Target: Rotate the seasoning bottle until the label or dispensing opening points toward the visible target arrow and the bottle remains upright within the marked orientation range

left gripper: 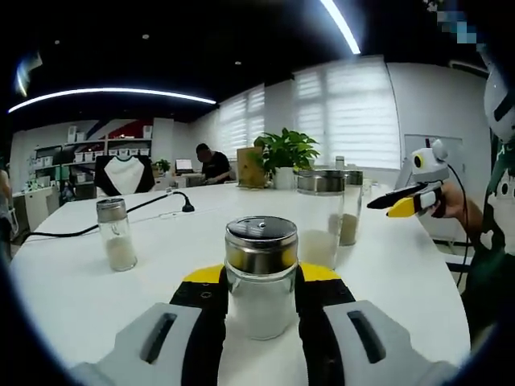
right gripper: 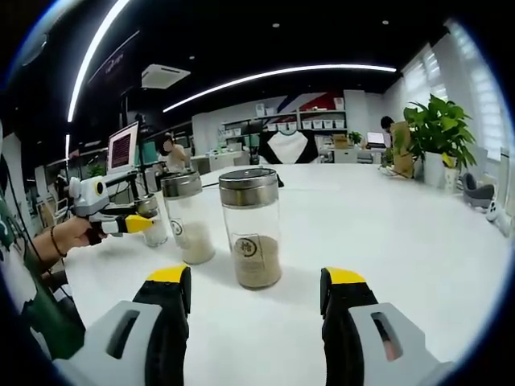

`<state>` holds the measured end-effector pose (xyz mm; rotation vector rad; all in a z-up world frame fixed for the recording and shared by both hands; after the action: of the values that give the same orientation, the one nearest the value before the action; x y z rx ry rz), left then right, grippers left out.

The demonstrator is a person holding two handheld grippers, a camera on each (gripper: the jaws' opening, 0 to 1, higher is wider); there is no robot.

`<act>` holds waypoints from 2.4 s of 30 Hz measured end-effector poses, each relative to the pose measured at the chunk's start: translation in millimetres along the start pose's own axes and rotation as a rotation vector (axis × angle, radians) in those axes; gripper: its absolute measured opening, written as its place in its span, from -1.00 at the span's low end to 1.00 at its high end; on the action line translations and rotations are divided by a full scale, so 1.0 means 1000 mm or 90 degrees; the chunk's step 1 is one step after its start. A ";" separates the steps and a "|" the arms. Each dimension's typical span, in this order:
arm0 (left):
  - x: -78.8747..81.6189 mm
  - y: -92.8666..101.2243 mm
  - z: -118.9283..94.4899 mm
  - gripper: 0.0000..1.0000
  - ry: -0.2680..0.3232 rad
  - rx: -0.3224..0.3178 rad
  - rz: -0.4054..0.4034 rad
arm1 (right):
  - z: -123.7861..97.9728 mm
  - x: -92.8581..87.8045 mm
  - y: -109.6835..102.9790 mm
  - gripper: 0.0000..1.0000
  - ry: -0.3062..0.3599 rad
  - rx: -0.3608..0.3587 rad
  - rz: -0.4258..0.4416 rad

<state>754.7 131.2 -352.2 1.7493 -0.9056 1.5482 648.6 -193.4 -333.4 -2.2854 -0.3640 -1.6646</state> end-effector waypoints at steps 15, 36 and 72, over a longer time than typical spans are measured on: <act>0.004 -0.007 0.001 -0.32 -0.028 -0.070 0.008 | -0.002 0.000 0.000 0.32 0.001 -0.003 0.000; 0.018 -0.017 0.009 -0.32 -0.161 -0.166 0.034 | -0.001 0.000 -0.002 0.32 -0.010 0.006 -0.006; 0.037 0.003 -0.014 0.09 -0.152 -0.047 -0.053 | -0.003 0.007 0.003 0.31 -0.064 0.001 -0.024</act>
<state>747.0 137.6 -313.9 1.9205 -0.9777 1.2558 649.3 -196.7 -325.9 -2.3810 -0.4317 -1.5698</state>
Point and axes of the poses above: the point that each gripper's makers call its tool centre point, and the gripper's own axes: z roughly forward along the fingers, y roughly to its right, x roughly out of its top, the point moved 9 cm from there along -z, roughly backward along the fingers
